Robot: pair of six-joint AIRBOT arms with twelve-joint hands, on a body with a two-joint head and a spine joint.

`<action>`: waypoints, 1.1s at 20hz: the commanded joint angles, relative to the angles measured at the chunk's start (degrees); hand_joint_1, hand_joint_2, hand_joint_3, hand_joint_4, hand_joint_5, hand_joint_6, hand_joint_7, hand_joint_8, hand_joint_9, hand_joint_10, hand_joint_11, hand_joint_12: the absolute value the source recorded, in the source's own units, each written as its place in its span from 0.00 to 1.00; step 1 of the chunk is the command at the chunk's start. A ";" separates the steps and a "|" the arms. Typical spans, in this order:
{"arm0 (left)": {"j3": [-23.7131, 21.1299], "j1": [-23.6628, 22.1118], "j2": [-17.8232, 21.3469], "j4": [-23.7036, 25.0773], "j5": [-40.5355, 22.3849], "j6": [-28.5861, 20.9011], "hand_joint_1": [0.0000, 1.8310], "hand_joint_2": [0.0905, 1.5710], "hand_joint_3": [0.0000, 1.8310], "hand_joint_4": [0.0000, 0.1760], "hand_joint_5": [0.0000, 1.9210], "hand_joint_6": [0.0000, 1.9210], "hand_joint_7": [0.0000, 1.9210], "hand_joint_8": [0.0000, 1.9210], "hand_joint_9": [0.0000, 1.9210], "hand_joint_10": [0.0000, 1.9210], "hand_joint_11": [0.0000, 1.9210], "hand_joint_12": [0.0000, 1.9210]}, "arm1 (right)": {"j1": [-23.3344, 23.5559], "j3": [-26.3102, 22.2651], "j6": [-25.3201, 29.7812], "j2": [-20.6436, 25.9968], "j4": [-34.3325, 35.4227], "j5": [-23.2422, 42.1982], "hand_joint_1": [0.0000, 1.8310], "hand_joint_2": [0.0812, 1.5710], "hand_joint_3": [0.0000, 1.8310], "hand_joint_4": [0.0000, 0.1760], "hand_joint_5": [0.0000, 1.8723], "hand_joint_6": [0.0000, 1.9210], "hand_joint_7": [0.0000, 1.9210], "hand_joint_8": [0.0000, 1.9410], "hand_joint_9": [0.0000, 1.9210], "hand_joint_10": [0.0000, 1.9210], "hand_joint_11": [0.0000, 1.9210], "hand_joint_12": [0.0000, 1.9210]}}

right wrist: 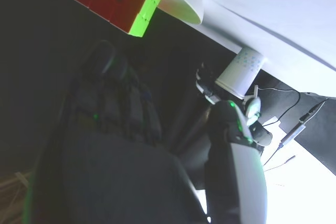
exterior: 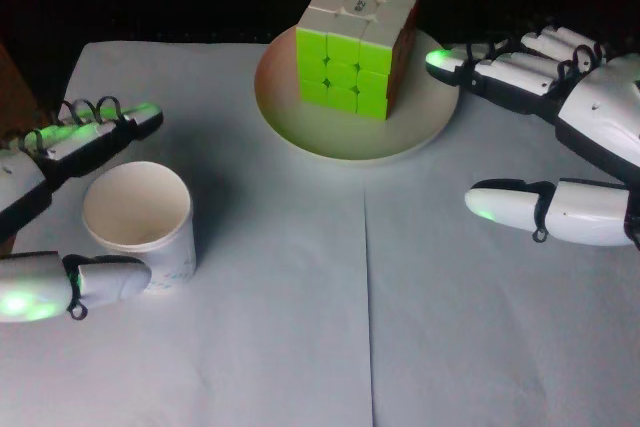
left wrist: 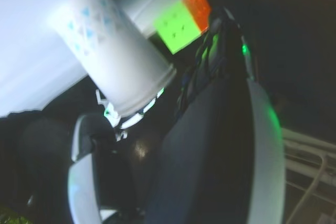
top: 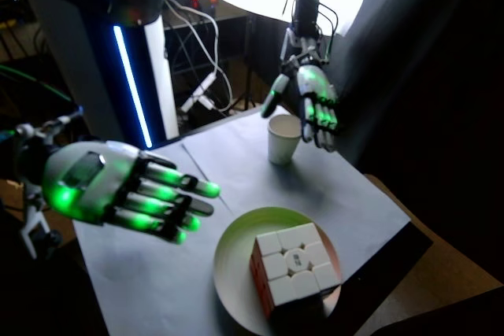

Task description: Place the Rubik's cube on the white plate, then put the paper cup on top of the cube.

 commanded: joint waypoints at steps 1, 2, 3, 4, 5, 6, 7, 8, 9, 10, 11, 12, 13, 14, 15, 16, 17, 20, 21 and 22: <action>0.30 -0.74 -0.47 -0.12 -5.87 -0.20 0.37 0.65 0.00 0.65 0.12 0.01 0.16 0.01 0.12 0.02 0.00 0.34 | 0.48 0.24 0.12 -0.24 0.14 7.18 0.30 0.76 0.00 0.00 0.08 0.01 0.15 0.01 0.01 0.49 0.00 0.70; 0.49 -0.85 -0.69 -0.19 -5.69 -0.21 0.36 0.65 0.00 0.69 0.13 0.01 0.18 0.01 0.13 0.02 0.00 0.38 | 0.48 0.24 0.12 -0.25 0.15 7.18 0.30 0.75 0.00 0.00 0.08 0.01 0.15 0.01 0.01 0.49 0.00 0.70; 0.67 -1.05 -0.99 -0.31 -5.58 -0.21 0.38 0.64 0.00 0.60 0.15 0.01 0.16 0.00 0.09 0.01 0.00 0.27 | 0.48 0.23 0.12 -0.26 0.15 7.18 0.29 0.76 0.00 0.12 0.07 0.00 0.13 0.01 0.00 0.47 0.00 0.63; 0.75 -1.22 -1.16 -0.32 -5.55 -0.22 0.38 0.64 0.00 0.59 0.17 0.02 0.16 0.00 0.09 0.00 0.00 0.28 | 0.40 0.23 0.12 -0.29 0.16 7.18 0.29 0.76 0.00 0.14 0.06 0.00 0.13 0.00 0.00 0.45 0.00 0.61; 0.81 -1.39 -1.27 -0.32 -5.48 -0.22 0.39 0.64 0.00 0.49 0.20 0.02 0.18 0.01 0.13 0.01 0.00 0.40 | 0.32 0.23 0.12 -0.31 0.19 7.18 0.30 0.77 0.00 0.17 0.06 0.00 0.11 0.00 0.00 0.43 0.00 0.60; 0.82 -1.44 -1.27 -0.32 -5.45 -0.22 0.39 0.65 0.00 0.48 0.21 0.02 0.18 0.01 0.13 0.02 0.00 0.43 | 0.30 0.23 0.12 -0.32 0.20 7.18 0.30 0.77 0.00 0.17 0.06 0.00 0.11 0.00 0.00 0.43 0.00 0.61; 0.82 -1.49 -1.23 -0.32 -5.53 -0.25 0.35 0.67 0.00 0.35 0.24 0.03 0.22 0.02 0.17 0.04 0.00 0.47 | 0.22 0.23 0.12 -0.32 0.24 7.18 0.30 0.77 0.00 0.19 0.06 0.00 0.11 0.00 0.00 0.41 0.00 0.58; 0.82 -1.51 -1.19 -0.32 -5.84 -0.43 0.37 0.68 0.00 0.47 0.19 0.22 0.21 0.20 0.05 0.45 0.00 0.61 | 0.15 0.24 0.12 -0.32 0.33 7.18 0.29 0.76 0.00 0.10 0.07 0.01 0.14 0.01 0.03 0.42 0.00 0.64; 0.80 -1.52 -1.16 -0.30 -6.04 -0.62 0.37 0.68 0.00 0.59 0.16 0.33 0.18 0.28 0.03 0.51 0.00 0.64 | 0.11 0.24 0.12 -0.32 0.39 7.18 0.29 0.76 0.00 0.02 0.07 0.01 0.15 0.01 0.03 0.43 0.00 0.66; 0.76 -1.55 -1.02 -0.18 -6.37 -0.94 0.35 0.68 0.00 0.72 0.11 0.44 0.13 0.43 0.01 0.59 0.00 0.71 | 0.05 0.24 0.12 -0.35 0.42 7.18 0.26 0.77 0.00 0.06 0.06 0.00 0.14 0.01 0.02 0.44 0.00 0.66; 0.70 -1.59 -0.89 -0.05 -6.61 -1.04 0.34 0.69 0.00 0.66 0.10 0.43 0.10 0.41 0.00 0.52 0.00 0.71 | 0.03 0.24 0.12 -0.36 0.42 7.18 0.29 0.77 0.00 0.09 0.06 0.00 0.11 0.01 0.00 0.42 0.00 0.62; 0.60 -1.68 -0.65 0.12 -6.95 -1.14 0.35 0.71 0.00 0.34 0.08 0.36 0.10 0.34 0.00 0.48 0.00 0.74 | 0.00 0.24 0.12 -0.36 0.44 7.18 0.31 0.78 0.00 0.15 0.05 0.00 0.11 0.00 0.02 0.39 0.00 0.59; 0.40 -1.78 -0.31 0.31 -7.46 -1.22 0.36 0.71 0.00 0.50 0.08 0.35 0.06 0.47 0.00 0.56 0.00 0.78 | -0.02 0.24 0.12 -0.36 0.49 7.18 0.29 0.78 0.00 0.19 0.05 0.00 0.12 0.01 0.02 0.39 0.00 0.62; 0.16 -1.85 0.03 0.48 -7.98 -1.22 0.37 0.72 0.00 0.69 0.07 0.43 0.01 0.68 0.00 0.70 0.00 0.91 | -0.03 0.24 0.12 -0.36 0.50 7.18 0.29 0.79 0.00 0.10 0.06 0.00 0.13 0.01 0.03 0.39 0.00 0.65; -0.10 -1.90 0.42 0.66 -8.47 -1.22 0.37 0.72 0.00 0.74 0.06 0.45 0.01 0.69 0.00 0.75 0.00 0.96 | -0.03 0.24 0.12 -0.39 0.50 7.18 0.28 0.79 0.00 0.05 0.06 0.00 0.14 0.01 0.03 0.39 0.00 0.66; -0.27 -1.96 0.73 0.83 -8.92 -1.22 0.36 0.72 0.00 0.60 0.08 0.41 0.04 0.62 0.00 0.80 0.00 0.98 | -0.03 0.24 0.12 -0.42 0.51 7.18 0.31 0.79 0.00 0.10 0.06 0.00 0.13 0.01 0.01 0.39 0.00 0.62; -0.44 -2.05 1.05 0.97 -9.36 -1.22 0.36 0.71 0.00 0.59 0.07 0.40 0.05 0.60 0.01 0.84 0.00 1.00 | -0.03 0.24 0.12 -0.44 0.51 7.18 0.31 0.80 0.01 0.12 0.05 0.00 0.12 0.00 0.01 0.39 0.00 0.62; -0.97 -2.70 2.17 1.79 -10.82 -1.22 0.39 0.72 0.00 0.60 0.04 0.55 0.03 0.78 0.03 0.99 0.10 1.00 | -0.03 0.25 0.12 -0.47 0.52 7.18 0.29 0.79 0.00 0.22 0.06 0.00 0.13 0.01 0.04 0.37 0.00 0.66; -1.00 -2.98 2.46 1.97 -11.06 -1.22 0.39 0.72 0.00 0.66 0.03 0.61 0.03 0.81 0.07 1.00 0.15 1.00 | -0.03 0.25 0.12 -0.47 0.52 7.18 0.28 0.80 0.00 0.25 0.05 0.00 0.12 0.00 0.04 0.36 0.00 0.65; -0.91 -3.33 2.68 2.07 -11.18 -1.22 0.42 0.72 0.00 0.53 0.07 0.60 0.10 0.62 0.08 0.78 0.05 0.99 | -0.03 0.28 0.12 -0.47 0.52 7.18 0.33 0.80 0.00 0.18 0.04 0.00 0.10 0.00 0.01 0.36 0.00 0.57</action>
